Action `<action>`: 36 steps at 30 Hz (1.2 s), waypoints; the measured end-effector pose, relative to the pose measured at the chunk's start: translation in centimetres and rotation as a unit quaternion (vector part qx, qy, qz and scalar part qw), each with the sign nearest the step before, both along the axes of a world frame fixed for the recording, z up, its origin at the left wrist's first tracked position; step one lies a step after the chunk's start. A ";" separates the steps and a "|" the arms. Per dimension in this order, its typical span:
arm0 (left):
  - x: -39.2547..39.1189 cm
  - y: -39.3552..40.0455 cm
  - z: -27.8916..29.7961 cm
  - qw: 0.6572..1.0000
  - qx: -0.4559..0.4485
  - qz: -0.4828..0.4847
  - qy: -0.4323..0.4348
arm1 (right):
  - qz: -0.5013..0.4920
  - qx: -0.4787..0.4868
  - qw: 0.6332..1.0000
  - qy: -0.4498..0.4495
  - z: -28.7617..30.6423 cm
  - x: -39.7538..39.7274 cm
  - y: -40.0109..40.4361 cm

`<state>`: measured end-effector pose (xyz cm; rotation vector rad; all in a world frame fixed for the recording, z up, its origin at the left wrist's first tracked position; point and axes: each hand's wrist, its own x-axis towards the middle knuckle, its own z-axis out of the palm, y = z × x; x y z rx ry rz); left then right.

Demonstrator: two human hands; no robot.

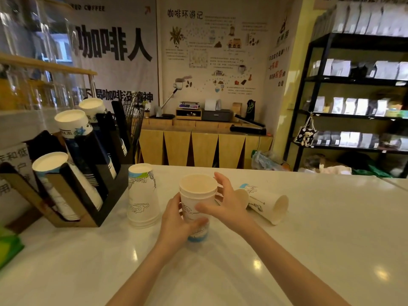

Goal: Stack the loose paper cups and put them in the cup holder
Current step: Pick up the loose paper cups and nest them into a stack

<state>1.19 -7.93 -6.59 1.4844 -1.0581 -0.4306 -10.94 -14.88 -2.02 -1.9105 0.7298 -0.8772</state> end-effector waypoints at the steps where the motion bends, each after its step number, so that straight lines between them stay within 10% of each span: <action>1: 0.0 0.0 0.0 1.000 -0.004 0.004 -0.001 | 0.004 0.004 1.000 0.005 -0.2 0.0 -0.1; 10: -0.6 0.6 0.2 0.997 0.032 0.035 -0.063 | -0.047 -0.028 0.998 0.021 -0.1 -2.5 -1.1; 18: -5.1 0.7 3.2 0.865 -0.168 0.041 -0.471 | -0.203 -0.108 0.973 -0.014 0.2 -9.8 -4.8; 23: -6.7 -3.7 4.2 0.845 -0.040 -0.134 -0.517 | -0.247 -0.107 0.963 0.012 -2.1 -12.6 -6.6; 36: -6.5 -10.9 2.8 0.717 0.187 -0.110 -0.663 | -0.201 -0.048 0.974 0.095 -6.7 -12.2 -9.1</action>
